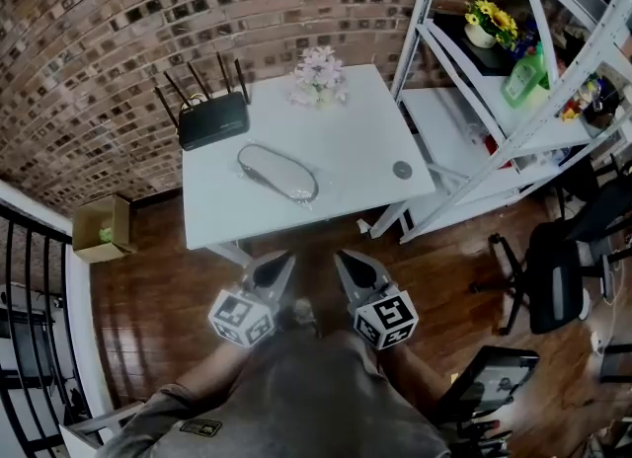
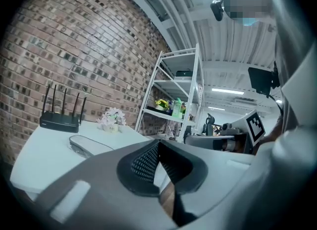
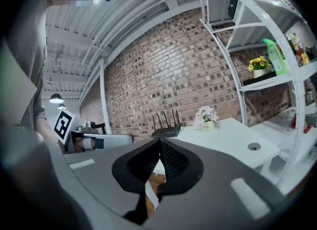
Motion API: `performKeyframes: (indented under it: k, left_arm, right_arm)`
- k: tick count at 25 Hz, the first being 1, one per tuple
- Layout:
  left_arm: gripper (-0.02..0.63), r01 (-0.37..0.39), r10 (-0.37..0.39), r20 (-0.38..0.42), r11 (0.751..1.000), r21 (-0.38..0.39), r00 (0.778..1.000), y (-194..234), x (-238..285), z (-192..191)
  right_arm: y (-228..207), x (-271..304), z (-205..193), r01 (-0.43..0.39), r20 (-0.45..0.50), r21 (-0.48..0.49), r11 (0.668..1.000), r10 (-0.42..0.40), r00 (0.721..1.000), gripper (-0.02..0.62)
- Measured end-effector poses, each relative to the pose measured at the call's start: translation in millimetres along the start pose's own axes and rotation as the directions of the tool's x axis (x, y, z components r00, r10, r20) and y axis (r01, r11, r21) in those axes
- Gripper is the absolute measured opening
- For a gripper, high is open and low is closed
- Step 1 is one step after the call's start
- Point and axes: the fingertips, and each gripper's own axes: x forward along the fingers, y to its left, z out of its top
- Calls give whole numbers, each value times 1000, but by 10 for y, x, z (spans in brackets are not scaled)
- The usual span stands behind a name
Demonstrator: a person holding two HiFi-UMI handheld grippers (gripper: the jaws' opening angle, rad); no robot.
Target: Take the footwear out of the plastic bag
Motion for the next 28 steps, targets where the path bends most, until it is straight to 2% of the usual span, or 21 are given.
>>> performKeyframes:
  k: [6, 13, 19, 28]
  left_arm:
    - [2, 9, -9, -6, 1000, -4, 1000, 445, 304, 131]
    - [2, -25, 24, -28, 999, -30, 999, 790, 452, 148]
    - [2, -77, 75, -52, 996, -45, 996, 1034, 600, 91]
    - [2, -205, 202, -76, 978, -40, 977, 1310, 974, 99]
  right_arm:
    - [-238, 496, 100, 17, -10, -4, 1000, -17, 1000, 11]
    - [-422, 827, 62, 19, -62, 10, 1000, -18, 998, 11]
    - [-612, 1038, 57, -10, -98, -1, 1000, 10, 995, 11]
    - [-1056, 1358, 142, -116, -138, -16, 993, 113, 984, 11]
